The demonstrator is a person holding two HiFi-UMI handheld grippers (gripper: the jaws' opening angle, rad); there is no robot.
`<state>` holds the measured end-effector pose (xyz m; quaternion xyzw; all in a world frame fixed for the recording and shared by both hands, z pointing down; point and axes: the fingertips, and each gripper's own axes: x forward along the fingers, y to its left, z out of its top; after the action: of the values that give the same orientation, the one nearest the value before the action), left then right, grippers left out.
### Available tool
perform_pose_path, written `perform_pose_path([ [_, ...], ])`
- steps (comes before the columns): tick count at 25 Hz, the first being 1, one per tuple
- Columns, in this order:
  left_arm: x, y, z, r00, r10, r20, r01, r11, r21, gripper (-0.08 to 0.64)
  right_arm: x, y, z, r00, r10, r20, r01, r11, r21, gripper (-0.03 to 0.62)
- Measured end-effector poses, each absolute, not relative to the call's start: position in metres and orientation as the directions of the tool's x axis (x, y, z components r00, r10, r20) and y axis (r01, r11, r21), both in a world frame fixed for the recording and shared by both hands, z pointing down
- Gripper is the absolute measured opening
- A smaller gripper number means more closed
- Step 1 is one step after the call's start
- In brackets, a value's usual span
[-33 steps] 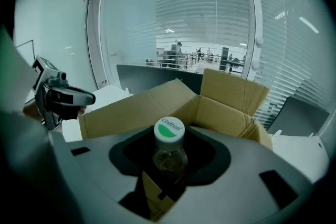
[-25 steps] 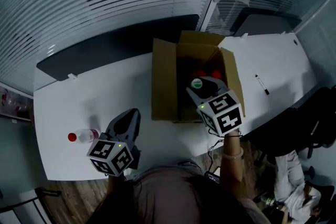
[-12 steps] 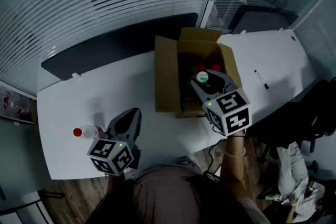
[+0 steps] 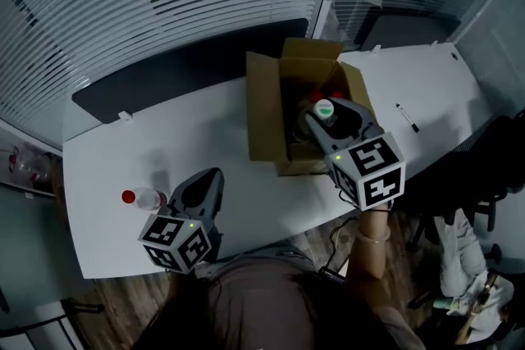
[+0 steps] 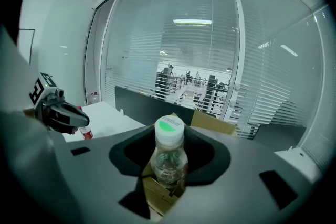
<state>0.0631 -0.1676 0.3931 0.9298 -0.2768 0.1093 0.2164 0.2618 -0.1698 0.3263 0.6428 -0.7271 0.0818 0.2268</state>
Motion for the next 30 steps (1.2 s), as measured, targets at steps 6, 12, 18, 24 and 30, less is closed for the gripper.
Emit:
perform_pose_path([
  [6, 0.047, -0.156, 0.387, 0.829, -0.464, 0.313, -0.554, -0.761, 0.339, 0.008, 0.251, -0.153, 0.304, -0.044, -0.922, 0.384, -0.971, 0.130, 0.200, 0.173],
  [12, 0.034, -0.143, 0.382, 0.838, -0.460, 0.294, -0.542, -0.763, 0.352, 0.008, 0.237, -0.133, 0.283, -0.026, -0.939, 0.343, -0.970, 0.107, 0.220, 0.173],
  [18, 0.025, -0.128, 0.382, 0.849, -0.446, 0.284, -0.526, -0.771, 0.359, 0.008, 0.227, -0.108, 0.268, 0.002, -0.951, 0.309, -0.965, 0.079, 0.250, 0.173],
  [24, 0.019, -0.112, 0.382, 0.861, -0.426, 0.278, -0.505, -0.784, 0.362, 0.008, 0.220, -0.085, 0.256, 0.030, -0.960, 0.278, -0.964, 0.045, 0.260, 0.173],
  [30, 0.011, -0.100, 0.380, 0.867, -0.416, 0.276, -0.494, -0.791, 0.360, 0.008, 0.212, -0.066, 0.259, 0.044, -0.959, 0.281, -0.967, 0.030, 0.253, 0.173],
])
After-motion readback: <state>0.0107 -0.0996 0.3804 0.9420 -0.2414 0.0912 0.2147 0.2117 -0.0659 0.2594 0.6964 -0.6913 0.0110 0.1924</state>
